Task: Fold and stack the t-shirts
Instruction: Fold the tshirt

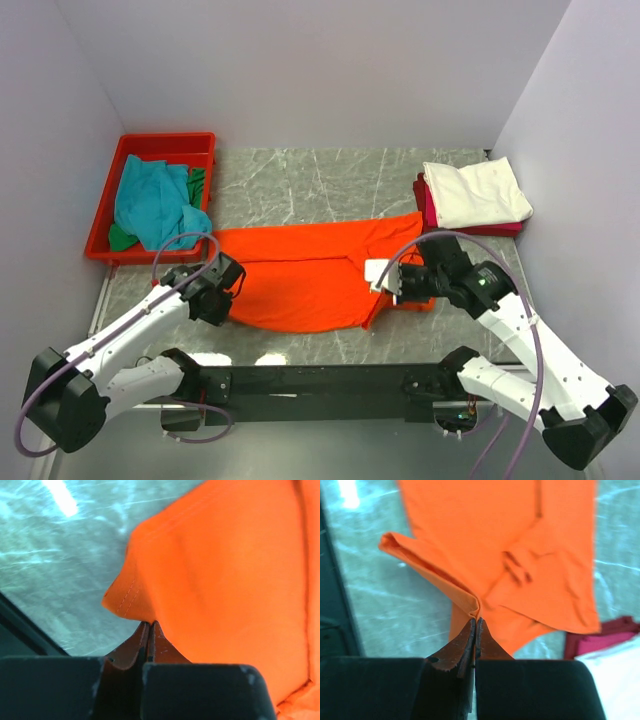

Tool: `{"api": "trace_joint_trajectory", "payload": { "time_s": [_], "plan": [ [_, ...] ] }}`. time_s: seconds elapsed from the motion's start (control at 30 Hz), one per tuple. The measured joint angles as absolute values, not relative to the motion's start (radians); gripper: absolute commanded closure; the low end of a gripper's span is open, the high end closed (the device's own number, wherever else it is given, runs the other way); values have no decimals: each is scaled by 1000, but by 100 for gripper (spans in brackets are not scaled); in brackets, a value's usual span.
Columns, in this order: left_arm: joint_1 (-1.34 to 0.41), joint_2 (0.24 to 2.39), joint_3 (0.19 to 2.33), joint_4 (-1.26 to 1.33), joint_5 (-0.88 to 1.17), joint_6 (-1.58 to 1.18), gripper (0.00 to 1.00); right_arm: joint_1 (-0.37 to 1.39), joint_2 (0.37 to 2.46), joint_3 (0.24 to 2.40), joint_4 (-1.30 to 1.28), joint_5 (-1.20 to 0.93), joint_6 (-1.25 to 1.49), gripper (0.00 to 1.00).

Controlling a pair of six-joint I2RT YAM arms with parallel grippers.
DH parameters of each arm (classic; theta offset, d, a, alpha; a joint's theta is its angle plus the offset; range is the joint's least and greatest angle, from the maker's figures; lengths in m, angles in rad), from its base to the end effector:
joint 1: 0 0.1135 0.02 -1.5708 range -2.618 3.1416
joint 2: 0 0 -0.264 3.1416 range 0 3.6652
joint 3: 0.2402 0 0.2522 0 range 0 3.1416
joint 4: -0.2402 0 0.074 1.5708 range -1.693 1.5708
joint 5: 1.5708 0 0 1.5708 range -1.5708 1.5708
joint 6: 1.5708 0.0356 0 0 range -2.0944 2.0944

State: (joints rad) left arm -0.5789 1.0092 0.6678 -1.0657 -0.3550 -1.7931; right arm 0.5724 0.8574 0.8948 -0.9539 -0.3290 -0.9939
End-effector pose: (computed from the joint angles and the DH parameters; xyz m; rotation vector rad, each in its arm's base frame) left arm 0.1305 -0.0705 0.2055 -1.6033 2.2372 -0.0239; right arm 0.1243 0.0938 0.2968 -1.8104 1.6247 0.2218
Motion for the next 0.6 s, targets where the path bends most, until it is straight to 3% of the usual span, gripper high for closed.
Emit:
{"api": "trace_joint_trajectory", "payload": {
  "time_s": [0.27,0.6],
  "plan": [
    [-563,1059,757,-1018,-410,-1727,100,527,945,1003,-904,-297,-962,100],
    [-406,1126,760,-891,-413,-1602,100,435,1002,1050,-850,-282,-953,100]
  ]
}}
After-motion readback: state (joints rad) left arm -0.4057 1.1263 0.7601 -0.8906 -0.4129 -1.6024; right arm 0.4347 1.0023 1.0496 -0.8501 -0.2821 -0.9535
